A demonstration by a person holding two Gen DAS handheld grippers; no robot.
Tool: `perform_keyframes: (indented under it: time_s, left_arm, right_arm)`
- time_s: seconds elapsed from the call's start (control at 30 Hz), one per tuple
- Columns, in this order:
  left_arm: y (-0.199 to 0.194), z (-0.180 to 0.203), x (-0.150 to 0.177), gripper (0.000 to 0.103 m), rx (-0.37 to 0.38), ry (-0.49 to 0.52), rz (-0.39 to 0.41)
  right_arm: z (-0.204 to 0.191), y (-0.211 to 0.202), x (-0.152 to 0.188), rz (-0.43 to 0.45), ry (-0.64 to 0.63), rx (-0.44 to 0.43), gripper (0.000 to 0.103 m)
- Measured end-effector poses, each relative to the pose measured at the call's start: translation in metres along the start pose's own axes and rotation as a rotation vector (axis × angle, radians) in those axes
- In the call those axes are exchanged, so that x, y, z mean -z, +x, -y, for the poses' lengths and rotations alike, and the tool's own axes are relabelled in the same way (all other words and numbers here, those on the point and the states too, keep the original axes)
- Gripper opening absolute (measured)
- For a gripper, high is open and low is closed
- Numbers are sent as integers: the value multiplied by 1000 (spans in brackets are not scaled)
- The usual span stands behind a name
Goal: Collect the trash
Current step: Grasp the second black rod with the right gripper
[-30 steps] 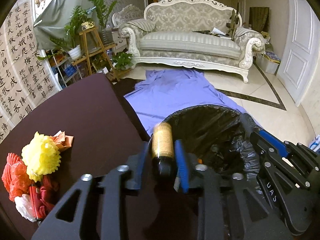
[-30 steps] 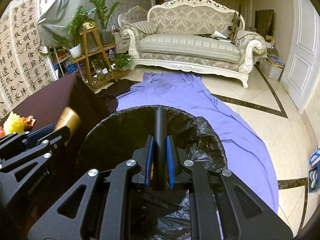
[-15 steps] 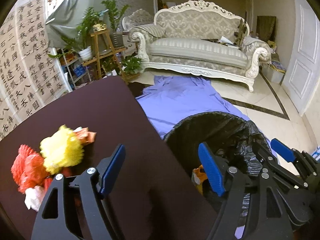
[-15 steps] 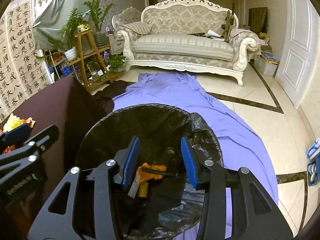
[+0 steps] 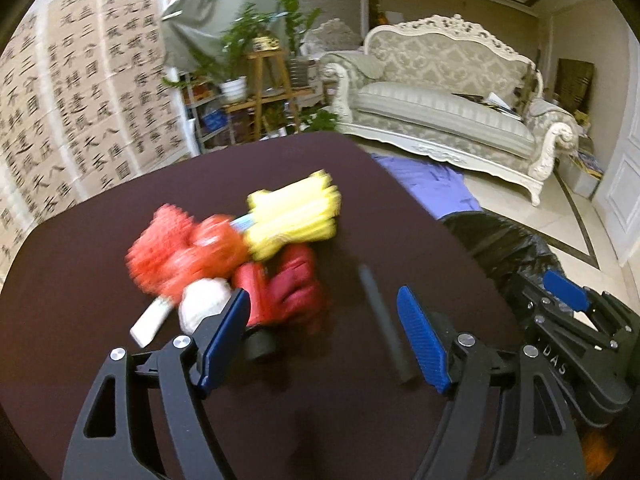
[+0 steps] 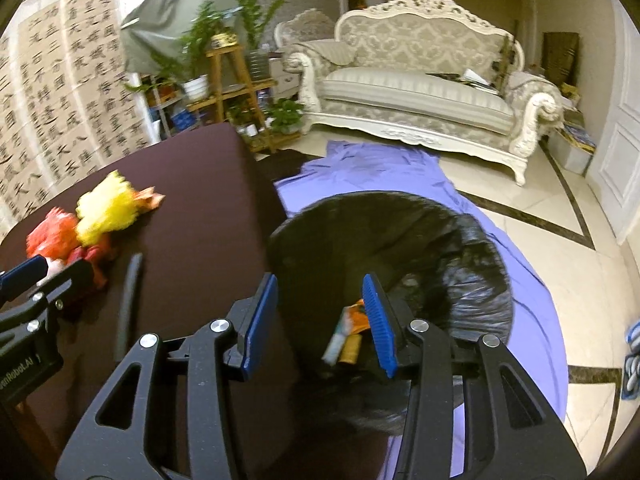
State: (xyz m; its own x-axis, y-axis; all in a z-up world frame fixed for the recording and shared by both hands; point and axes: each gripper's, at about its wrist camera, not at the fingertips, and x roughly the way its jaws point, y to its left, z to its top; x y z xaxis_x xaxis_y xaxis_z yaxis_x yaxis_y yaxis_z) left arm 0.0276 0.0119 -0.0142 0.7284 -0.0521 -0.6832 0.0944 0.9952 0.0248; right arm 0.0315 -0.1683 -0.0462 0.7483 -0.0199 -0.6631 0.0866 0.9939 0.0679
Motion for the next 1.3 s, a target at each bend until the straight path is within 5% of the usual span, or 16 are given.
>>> perform_keyframes:
  time_s: [0.77, 1.07, 1.3]
  left_arm:
    - [2, -114, 32, 74, -149, -186, -83]
    - [11, -128, 22, 74, -154, -203, -84]
    - [28, -132, 18, 74, -137, -184, -123]
  right_arm:
    - [-107, 12, -1, -102, -207, -152, 43]
    - [-110, 28, -8, -125, -218, -147, 13]
    - [-108, 37, -18, -130, -206, -147, 13]
